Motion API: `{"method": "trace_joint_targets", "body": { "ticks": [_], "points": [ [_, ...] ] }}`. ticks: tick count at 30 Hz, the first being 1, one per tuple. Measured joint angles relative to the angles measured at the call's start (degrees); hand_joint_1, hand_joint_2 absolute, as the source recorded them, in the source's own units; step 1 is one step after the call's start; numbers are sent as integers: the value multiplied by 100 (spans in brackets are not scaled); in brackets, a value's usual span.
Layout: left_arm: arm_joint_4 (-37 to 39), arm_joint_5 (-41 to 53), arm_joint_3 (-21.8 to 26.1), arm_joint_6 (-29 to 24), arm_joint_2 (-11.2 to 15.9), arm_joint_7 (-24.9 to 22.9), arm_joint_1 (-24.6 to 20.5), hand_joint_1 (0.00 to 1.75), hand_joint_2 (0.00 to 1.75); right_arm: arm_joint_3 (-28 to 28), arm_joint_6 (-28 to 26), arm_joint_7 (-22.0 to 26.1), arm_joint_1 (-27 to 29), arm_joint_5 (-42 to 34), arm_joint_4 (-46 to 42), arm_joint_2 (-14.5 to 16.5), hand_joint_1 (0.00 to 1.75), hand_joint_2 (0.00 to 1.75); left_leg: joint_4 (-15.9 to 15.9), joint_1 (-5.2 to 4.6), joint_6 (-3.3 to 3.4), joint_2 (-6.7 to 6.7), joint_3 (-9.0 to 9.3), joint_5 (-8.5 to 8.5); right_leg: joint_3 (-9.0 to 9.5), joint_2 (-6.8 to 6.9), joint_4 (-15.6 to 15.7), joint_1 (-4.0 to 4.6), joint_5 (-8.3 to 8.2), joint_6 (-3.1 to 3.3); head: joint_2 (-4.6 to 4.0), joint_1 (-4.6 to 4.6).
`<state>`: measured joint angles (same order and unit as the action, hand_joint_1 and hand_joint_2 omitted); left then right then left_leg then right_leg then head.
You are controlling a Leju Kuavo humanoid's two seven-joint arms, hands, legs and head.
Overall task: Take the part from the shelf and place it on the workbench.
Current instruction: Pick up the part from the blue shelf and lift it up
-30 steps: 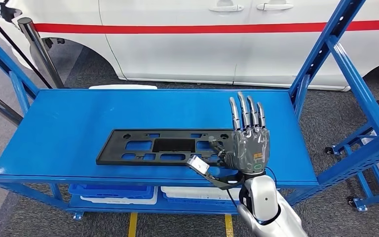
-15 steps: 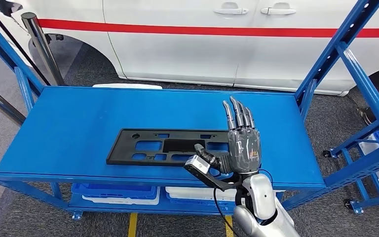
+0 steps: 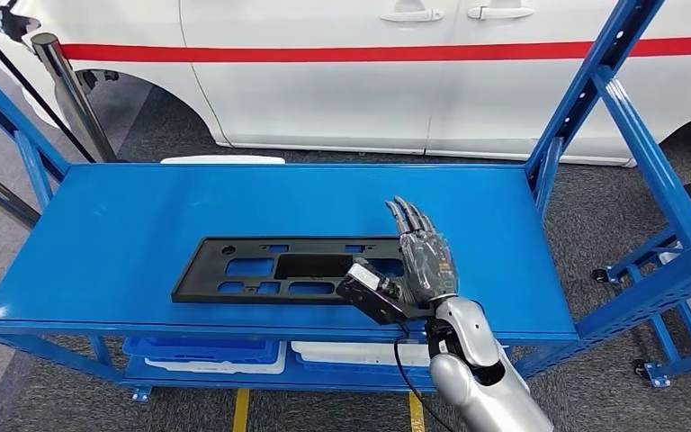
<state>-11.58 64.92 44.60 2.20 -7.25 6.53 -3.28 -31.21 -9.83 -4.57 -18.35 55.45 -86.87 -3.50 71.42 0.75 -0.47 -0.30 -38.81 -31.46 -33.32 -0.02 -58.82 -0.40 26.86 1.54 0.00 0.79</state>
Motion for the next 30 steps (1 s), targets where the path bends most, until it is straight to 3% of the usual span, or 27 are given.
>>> {"method": "trace_joint_targets", "body": {
  "ticks": [2, 3, 4, 8, 10, 12, 13, 14, 15, 17, 19, 22, 24, 27, 28, 29, 30],
  "points": [
    [0, 15, 14, 15, 9, 7, -3, 0, 0, 0, 132, -10, -122, -62, 126, -19, 0, 0, -760, -15, 54, -1, 347, 388, 19, -6, -6, 16, 14, -15, 0, 2],
    [0, 22, 18, 18, 13, 12, -7, 0, 0, 0, 179, -10, -178, -85, 180, -25, 0, 0, -1057, -28, 79, -1, 480, 482, 15, -7, -13, 26, 19, -31, 0, 2],
    [0, 27, 23, 19, 16, 17, -10, 0, 0, -1, 216, -10, -227, -102, 230, -31, 0, 0, -1225, -42, 98, -3, 551, 511, 4, -6, -17, 32, 20, -53, 0, 3],
    [0, 48, 70, 19, 18, 31, -2, 0, 0, -12, 267, -16, -350, -124, 382, -42, 0, 0, -1357, -22, 190, 4, 591, 534, -34, -3, -86, 27, 81, -171, 0, 2],
    [0, 53, 91, 19, 21, 33, 2, 0, 0, -15, 277, -20, -395, -131, 429, -59, 0, 0, -1400, -3, 251, 16, 610, 561, -236, -3, -546, 10, 362, -227, 0, 3],
    [0, 55, 102, 19, 25, 34, -4, 0, 0, -23, 292, -23, -410, -133, 474, -80, 0, 0, -1398, -6, 273, 16, 604, 560, -602, -2, -1310, -10, 693, -269, 0, 3],
    [0, 56, 105, 19, 26, 35, -4, 0, 0, -28, 298, -24, -409, -133, 497, -88, 0, 0, -1394, -7, 274, 15, 605, 556, -734, -2, -1566, -23, 749, -285, 0, 4],
    [0, 57, 107, 19, 26, 36, -5, 0, 0, -33, 304, -24, -410, -133, 519, -93, 0, 0, -1389, -6, 273, 14, 608, 551, -772, -1, -1615, -35, 690, -296, 0, 4],
    [0, 59, 109, 19, 26, 35, -4, 0, 0, -37, 309, -25, -413, -133, 536, -96, 0, 0, -1381, -5, 267, 12, 616, 542, -697, 0, -1434, -48, 528, -300, 0, 4],
    [0, 59, 111, 20, 25, 36, -3, 0, 0, -40, 321, -25, -430, -135, 558, -99, 0, 0, -1348, -11, 233, 6, 626, 509, -348, 1, -680, -62, 134, -286, 0, 4],
    [0, 65, 112, 21, 25, 36, -5, 0, 0, -46, 341, -23, -454, -158, 571, -102, 0, 0, -1302, -29, 177, -1, 604, 480, -115, -6, -154, -47, -23, -250, 0, 2],
    [0, 73, 113, 23, 27, 36, -5, 0, 0, -54, 435, -4, -472, -272, 595, -114, 0, 0, -1302, -29, 85, -2, 579, 470, -94, -14, -56, -34, -21, -160, 0, 2],
    [0, 78, 113, 24, 33, 38, -4, 0, 0, -60, 567, 40, -505, -401, 616, -119, 0, 0, -1109, -13, 31, 1, 503, 315, -77, -9, -14, -52, -45, -80, 0, 1],
    [0, 87, 113, 35, 36, 53, -4, 0, 0, -93, 803, 161, -568, -677, 682, -120, 0, 0, -102, 1, -20, 3, 52, -193, -72, 6, 4, -43, -51, -19, 0, -1],
    [0, 93, 115, 38, 36, 57, 1, 0, 0, -111, 863, 198, -580, -765, 715, -121, 0, 0, 181, 2, -29, 3, -81, -274, -71, 9, 3, -35, -49, -16, 0, -1],
    [0, 104, 117, 41, 37, 59, 6, 0, 0, -133, 908, 228, -593, -835, 750, -121, 0, 0, 269, 2, -30, 3, -126, -242, -68, 8, -1, -30, -47, -13, 0, -1],
    [0, 116, 120, 42, 37, 62, 8, 0, 0, -159, 940, 251, -609, -884, 782, -121, 0, 0, 140, 2, -24, 3, -71, -105, -64, 5, -5, -27, -45, -12, 0, -1]
  ]
}}
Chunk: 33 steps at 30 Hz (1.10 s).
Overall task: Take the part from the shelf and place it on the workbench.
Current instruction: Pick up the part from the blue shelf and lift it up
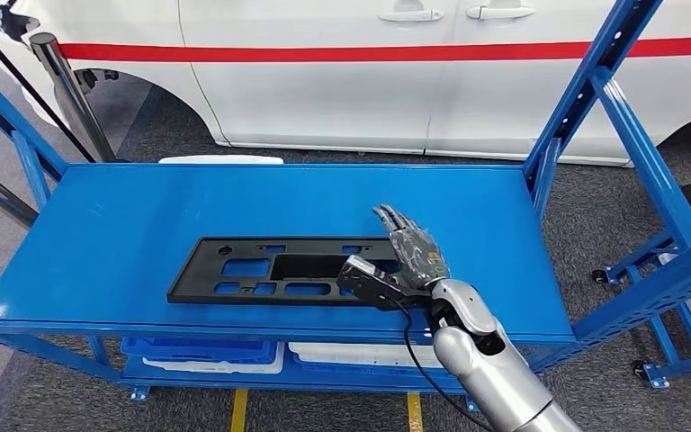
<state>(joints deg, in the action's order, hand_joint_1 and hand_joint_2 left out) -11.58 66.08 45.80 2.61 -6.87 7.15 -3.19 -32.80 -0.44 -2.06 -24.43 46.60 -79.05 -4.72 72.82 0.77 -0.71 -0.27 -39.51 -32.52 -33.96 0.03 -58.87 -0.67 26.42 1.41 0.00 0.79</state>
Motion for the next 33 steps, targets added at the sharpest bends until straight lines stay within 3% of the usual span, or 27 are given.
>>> {"method": "trace_joint_targets", "body": {
  "ticks": [2, 4, 7, 9, 10, 12, 13, 14, 15, 16, 18, 19, 22, 24, 26, 28, 29, 30, 31, 33],
  "points": [
    [0, 22, 4, 1, 4, 4, -3, 0, 0, -59, 31, 33, -42, -47, 45, 2, 0, 0, -727, -2, 36, 0, 329, 402, 10, -8, -11, 1, 11, -11, 0, 1],
    [0, 32, 5, 2, 7, 9, -13, 0, 0, -120, 38, 48, -83, -60, 73, 4, 0, 0, -1305, -24, 76, -4, 591, 594, -2, -11, -27, 18, 19, -46, 0, 1],
    [0, 25, 17, 10, 7, 13, -20, 0, 0, -223, 40, 53, -111, -69, 106, 7, 0, 0, -1443, -33, 141, -7, 636, 600, -22, -6, -23, 32, 10, -126, 0, 0],
    [0, 17, 33, 28, 5, 10, -12, 0, 0, -267, 37, 52, -136, -70, 120, 8, 0, 0, -1499, -5, 214, 2, 662, 642, -70, -6, -154, 33, 126, -176, 0, 3],
    [0, 15, 43, 41, 4, 7, -12, 0, 0, -279, 36, 51, -153, -70, 126, 8, 0, 0, -1522, 9, 251, 11, 672, 666, -160, -6, -371, 30, 274, -197, 0, 4],
    [0, -5, 80, 66, 5, -5, -20, 0, 0, -306, 39, 51, -174, -71, 154, 8, 0, 0, -1517, 0, 288, 20, 656, 688, -469, -7, -1092, 12, 664, -224, 0, 6],
    [0, -18, 102, 75, 5, -11, -25, 0, 0, -321, 42, 51, -176, -75, 173, 7, 0, 0, -1509, -4, 293, 19, 645, 687, -611, -6, -1420, 2, 791, -236, 0, 6],
    [0, -31, 121, 80, 5, -17, -26, 0, 0, -342, 44, 51, -176, -79, 193, 7, 0, 0, -1500, -6, 294, 16, 634, 682, -684, -6, -1596, -7, 817, -244, 0, 6],
    [0, -39, 134, 81, 5, -20, -27, 0, 0, -361, 45, 51, -177, -86, 209, 6, 0, 0, -1489, -6, 292, 13, 627, 675, -650, -5, -1548, -14, 722, -247, 0, 6],
    [0, -40, 140, 80, 5, -21, -26, 0, 0, -373, 46, 51, -181, -96, 220, 6, 0, 0, -1475, -5, 286, 11, 625, 667, -509, -4, -1284, -21, 540, -243, 0, 6],
    [0, -37, 147, 74, 5, -16, -25, 0, 0, -385, 46, 51, -205, -117, 228, 7, 0, 0, -1436, -16, 252, 7, 615, 645, -121, -2, -496, -17, 215, -216, 0, 7],
    [0, -34, 149, 72, 5, -12, -27, 0, 0, -387, 46, 51, -222, -126, 229, 7, 0, 0, -1421, -26, 225, 5, 603, 641, 9, -2, -220, -8, 139, -198, 0, 6],
    [0, -27, 151, 69, 5, 1, -27, 0, 0, -392, 48, 51, -245, -135, 237, 7, 0, 0, -1424, -40, 135, 0, 582, 658, 64, -11, -49, 18, 113, -129, 0, 4],
    [0, -21, 154, 68, 4, 7, -25, 0, 0, -398, 48, 51, -254, -139, 242, 7, 0, 0, -1321, -25, 77, 1, 537, 566, 77, -5, -3, -1, 71, -58, 0, 2],
    [0, -7, 156, 67, 2, 11, -25, 0, 0, -417, 49, 51, -265, -140, 244, 7, 0, 0, -828, -8, 27, 4, 323, 247, 83, 7, 29, -15, 41, -7, 0, 2],
    [0, 9, 159, 67, 1, 14, -21, 0, 0, -446, 51, 51, -266, -140, 256, 6, 0, 0, -87, -1, -11, 6, 1, -91, 70, 14, 24, -4, 37, 6, 0, 3],
    [0, 14, 162, 67, 1, 14, -16, 0, 0, -461, 53, 51, -264, -140, 263, 6, 0, 0, 131, -1, -20, 6, -91, -135, 68, 14, 20, 1, 38, 7, 0, 3],
    [0, 16, 165, 67, 2, 14, -12, 0, 0, -473, 54, 51, -263, -140, 269, 6, 0, 0, 140, -1, -21, 6, -87, -70, 69, 12, 16, 3, 39, 7, 0, 3],
    [0, 17, 168, 67, 2, 13, -10, 0, 0, -482, 55, 51, -264, -140, 273, 6, 0, 0, -82, 0, -14, 6, 26, 97, 76, 9, 12, 3, 42, 6, 0, 2],
    [0, 17, 170, 67, 4, 14, -14, 0, 0, -486, 54, 51, -269, -140, 273, 6, 0, 0, -871, -7, 22, 4, 422, 470, 93, 2, 6, 11, 56, -11, 0, 3]
  ]
}}
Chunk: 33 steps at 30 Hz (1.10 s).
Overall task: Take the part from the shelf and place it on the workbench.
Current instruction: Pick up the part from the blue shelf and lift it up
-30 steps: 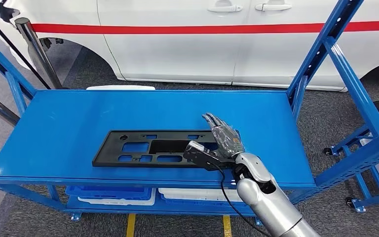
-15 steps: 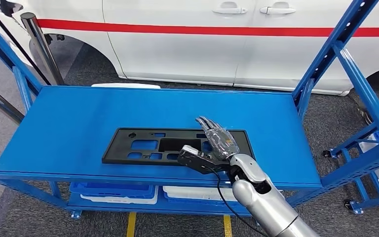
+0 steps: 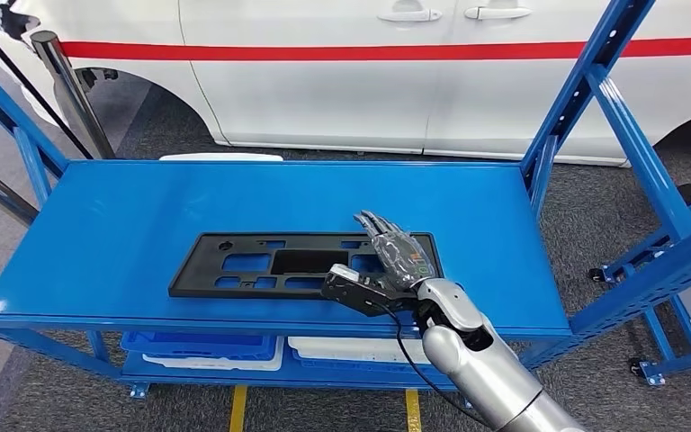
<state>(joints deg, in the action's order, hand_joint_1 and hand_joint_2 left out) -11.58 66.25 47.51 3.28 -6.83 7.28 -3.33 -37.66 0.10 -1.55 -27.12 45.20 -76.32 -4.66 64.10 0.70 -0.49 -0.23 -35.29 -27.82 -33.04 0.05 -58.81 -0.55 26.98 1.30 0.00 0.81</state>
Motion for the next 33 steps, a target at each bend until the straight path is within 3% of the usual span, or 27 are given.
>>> {"method": "trace_joint_targets", "body": {
  "ticks": [2, 6, 8, 10, 11, 12, 13, 15, 17, 20, 22, 25, 26, 27, 28, 31, 33],
  "points": [
    [0, 1, 2, 0, 1, 1, -10, 0, 0, -2, 0, 0, -9, 0, 0, 1, 0, 0, -500, -20, 44, -8, 233, 134, -15, -6, -13, 17, 4, -43, 0, 1],
    [0, 2, 3, 0, -1, 2, -7, 0, 0, -10, -1, 0, -24, -2, 0, 1, 0, 0, -614, -8, 159, -3, 254, 156, -56, -8, -71, 20, 54, -154, 0, 2],
    [0, 2, 4, 0, -2, 2, -5, 0, 0, -11, -1, 0, -34, -2, 1, 0, 0, 0, -656, 15, 233, 9, 263, 186, -251, -8, -511, 11, 338, -196, 0, 3],
    [0, 2, 5, 0, -1, 2, -10, 0, 0, -14, 1, 0, -29, -2, 5, -1, 0, 0, -652, 8, 260, 10, 248, 189, -598, -8, -1259, -1, 678, -219, 0, 2],
    [0, 2, 6, 0, -1, 3, -10, 0, 0, -16, 1, 0, -22, -2, 11, -1, 0, 0, -646, 5, 261, 9, 245, 188, -725, -8, -1526, -10, 744, -229, 0, 2],
    [0, 2, 7, 0, -1, 3, -10, 0, 0, -20, 1, 0, -19, -2, 17, -2, 0, 0, -637, 4, 260, 8, 245, 184, -763, -7, -1594, -19, 698, -235, 0, 2],
    [0, 2, 7, 0, -1, 2, -9, 0, 0, -22, 2, 0, -21, -3, 23, -2, 0, 0, -621, 4, 257, 6, 246, 179, -693, -6, -1436, -27, 547, -234, 0, 3],
    [0, 2, 10, 5, -1, -3, -8, 0, 0, -24, 4, 0, -42, -10, 29, -1, 0, 0, -576, 2, 238, 2, 240, 161, -354, -6, -718, -35, 159, -212, 0, 3],
    [0, 2, 25, 10, -2, -11, -17, 0, 0, -31, 11, 1, -71, -23, 36, 0, 0, 0, -526, -13, 189, -5, 194, 141, -135, -10, -195, -14, -2, -179, 0, 1],
    [0, 18, 65, -3, -1, -7, -18, 0, 0, -47, 24, 2, -90, -37, 49, -1, 0, 0, -520, -18, 90, -8, 146, 139, -138, -23, -92, 0, -10, -112, 0, 1],
    [0, 40, 76, -15, -1, 3, -13, 0, 0, -51, 32, 2, -106, -44, 50, -1, 0, 0, -373, -6, 33, -5, 86, 4, -129, -17, -46, -23, -45, -44, 0, 0],
    [0, 52, 83, -22, -3, 10, -14, 0, 0, -66, 59, 2, -124, -63, 56, 0, 0, 0, 596, 8, -29, -1, -315, -539, -130, 2, -27, -23, -63, 5, 0, 0],
    [0, 52, 86, -24, -3, 10, -10, 0, 0, -75, 69, 2, -123, -72, 64, 0, 0, 0, 914, 10, -41, -1, -444, -652, -131, 5, -29, -18, -64, 7, 0, 1],
    [0, 53, 89, -26, -3, 10, -5, 0, 0, -84, 76, 2, -122, -80, 74, 0, 0, 0, 1055, 10, -46, -1, -493, -657, -131, 5, -32, -15, -64, 7, 0, 0],
    [0, 54, 91, -30, -3, 10, -1, 0, 0, -90, 77, 2, -122, -86, 84, 0, 0, 44, 963, 10, -42, 0, -433, -549, -129, 3, -36, -14, -64, 7, 0, 0],
    [0, 59, 94, -37, 1, 18, -6, 0, 0, -98, 83, 2, -144, -96, 99, -1, 0, 175, -132, 1, 8, -2, 110, -42, -128, -5, -58, -5, -59, -12, 0, 0],
    [0, 66, 97, -37, 1, 26, -15, 0, 0, -112, 97, 2, -168, -96, 116, -1, 0, 175, -512, -20, 49, -9, 278, 39, -154, -8, -69, 14, -71, -58, 0, 1]
  ]
}}
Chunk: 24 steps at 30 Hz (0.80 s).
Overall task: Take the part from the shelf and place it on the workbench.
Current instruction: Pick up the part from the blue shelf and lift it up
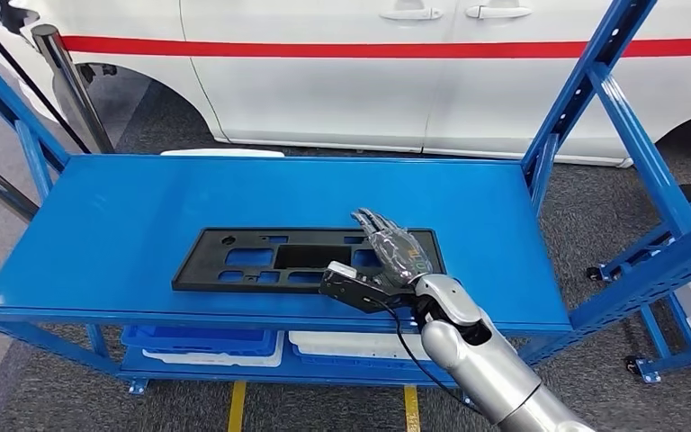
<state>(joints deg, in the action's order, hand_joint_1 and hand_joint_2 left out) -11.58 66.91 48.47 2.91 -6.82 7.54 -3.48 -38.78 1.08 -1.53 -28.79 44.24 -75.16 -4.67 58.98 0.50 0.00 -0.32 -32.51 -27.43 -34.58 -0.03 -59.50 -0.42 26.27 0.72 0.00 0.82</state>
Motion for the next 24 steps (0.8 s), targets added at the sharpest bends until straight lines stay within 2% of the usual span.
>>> {"method": "trace_joint_targets", "body": {
  "ticks": [2, 4, 5, 8, 9, 10, 11, 13, 14, 15, 18, 19, 21, 23, 24],
  "points": [
    [0, 13, 2, -1, -1, 2, -1, 0, 0, -31, 29, 0, -18, 0, 33, -1, 0, 175, -33, -4, 52, -2, -1, 16, -15, -2, 11, 9, -21, -59, 0, 0],
    [0, 37, 5, -2, -2, 1, 6, 0, 0, -64, 75, -2, -50, 0, 77, -3, 0, 175, -86, 15, 131, 9, 9, 63, -65, -2, -96, 6, 75, -113, 0, 1],
    [0, 47, 7, -2, -2, 1, 6, 0, 0, -79, 98, -6, -75, 1, 106, -6, 0, 175, -110, 27, 170, 16, 12, 85, -152, -2, -296, 6, 208, -136, 0, 1],
    [0, 57, 13, 1, 1, 1, 0, 0, 0, -140, 164, -34, -127, 7, 228, -19, 0, 175, -105, 13, 217, 23, -3, 101, -596, 0, -1298, -12, 671, -172, 0, 1],
    [0, 58, 15, 3, 1, 0, -1, 0, 0, -165, 182, -41, -130, 9, 271, -26, 0, 175, -96, 9, 219, 21, -7, 99, -684, 0, -1491, -17, 697, -178, 0, 2],
    [0, 59, 17, 6, 2, 0, -2, 0, 0, -187, 196, -45, -135, 10, 309, -32, 0, 175, -85, 8, 220, 18, -10, 94, -682, 1, -1492, -24, 622, -180, 0, 2],
    [0, 60, 20, 11, 1, 0, -1, 0, 0, -209, 208, -48, -152, 13, 342, -37, 0, 175, -72, 8, 217, 15, -10, 87, -575, 1, -1273, -30, 451, -174, 0, 2],
    [0, 67, 27, 22, 1, 0, 1, 0, 0, -251, 243, -50, -227, 21, 399, -43, 0, 175, -42, -3, 193, 13, -19, 64, -222, 2, -536, -24, 107, -139, 0, 2],
    [0, 70, 30, 28, 0, 0, 0, 0, 0, -273, 266, -50, -274, 25, 421, -45, 0, 175, -25, -12, 172, 14, -36, 56, -86, 2, -243, -13, 27, -118, 0, 2],
    [0, 73, 32, 32, 0, 0, -1, 0, 0, -294, 285, -50, -309, 27, 438, -46, 0, 175, -17, -18, 145, 15, -54, 56, -22, 0, -85, 1, 13, -99, 0, 1],
    [0, 74, 35, 39, 1, 1, -4, 0, 0, -338, 315, -52, -339, 28, 480, -51, 0, 175, -10, -17, 56, 13, -80, 52, -7, -1, 3, -3, 15, -36, 0, 0],
    [0, 74, 36, 39, 2, 2, -2, 0, 0, -348, 324, -52, -349, 25, 491, -52, 0, 175, 60, -14, 28, 12, -107, -12, 2, 2, 26, -18, -1, -3, 0, 0],
    [0, 75, 38, 39, 2, 1, -2, 0, 0, -368, 355, -51, -380, 8, 507, -52, 0, 175, 504, 3, -24, 12, -296, -297, 16, 11, 64, -36, -27, 53, 0, -2],
    [0, 79, 43, 39, 2, 0, -1, 0, 0, -391, 394, -50, -397, -18, 530, -52, 0, 175, 1211, 13, -65, 12, -614, -610, 12, 14, 65, -30, -30, 73, 0, -1],
    [0, 83, 46, 39, 2, 0, 3, 0, 0, -404, 409, -50, -398, -29, 547, -53, 0, 175, 1439, 18, -80, 12, -720, -657, 12, 15, 61, -28, -29, 74, 0, -1]
  ]
}}
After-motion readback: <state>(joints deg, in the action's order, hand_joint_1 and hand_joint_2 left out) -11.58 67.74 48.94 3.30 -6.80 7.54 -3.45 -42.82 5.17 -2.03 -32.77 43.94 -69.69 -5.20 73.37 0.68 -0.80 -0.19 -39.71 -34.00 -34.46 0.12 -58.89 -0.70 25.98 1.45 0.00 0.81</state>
